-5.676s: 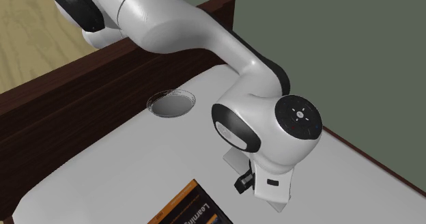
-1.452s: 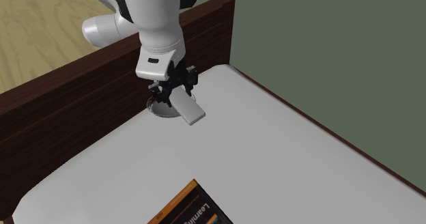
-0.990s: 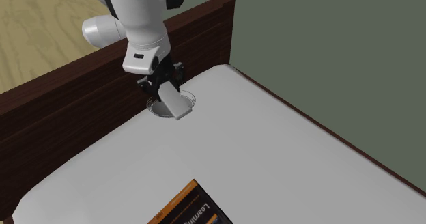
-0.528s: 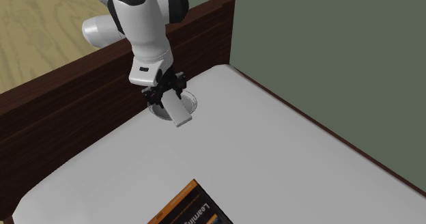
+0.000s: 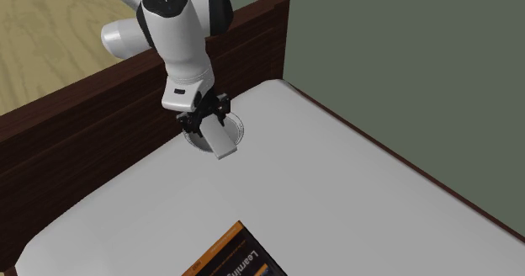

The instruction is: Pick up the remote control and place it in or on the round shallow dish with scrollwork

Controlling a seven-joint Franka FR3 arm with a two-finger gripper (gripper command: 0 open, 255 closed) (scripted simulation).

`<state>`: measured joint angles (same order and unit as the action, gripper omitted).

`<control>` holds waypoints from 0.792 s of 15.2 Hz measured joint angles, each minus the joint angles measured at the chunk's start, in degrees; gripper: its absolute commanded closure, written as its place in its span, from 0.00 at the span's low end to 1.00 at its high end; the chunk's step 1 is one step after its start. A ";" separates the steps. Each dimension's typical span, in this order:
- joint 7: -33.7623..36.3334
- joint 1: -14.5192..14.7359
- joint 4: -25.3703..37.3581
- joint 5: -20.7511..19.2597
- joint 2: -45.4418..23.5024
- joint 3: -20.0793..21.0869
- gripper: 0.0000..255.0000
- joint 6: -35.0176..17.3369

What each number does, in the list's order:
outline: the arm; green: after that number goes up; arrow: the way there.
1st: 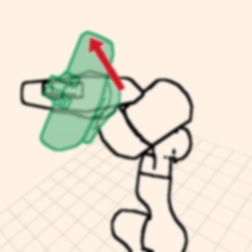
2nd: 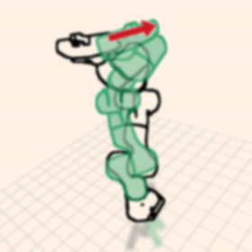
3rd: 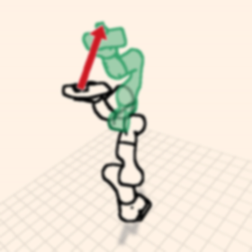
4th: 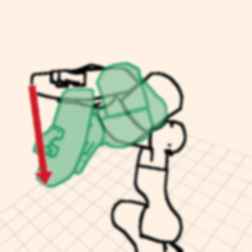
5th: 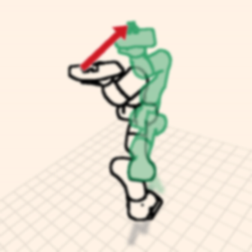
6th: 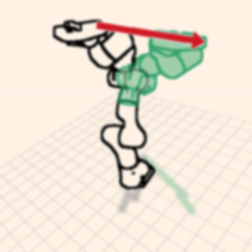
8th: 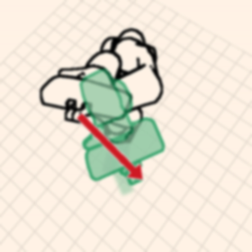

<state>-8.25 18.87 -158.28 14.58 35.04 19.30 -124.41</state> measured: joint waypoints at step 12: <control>-0.13 -0.26 3.52 -0.99 2.77 -1.40 0.00 6.76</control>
<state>-8.38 18.61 -154.76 13.59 37.81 17.91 -117.65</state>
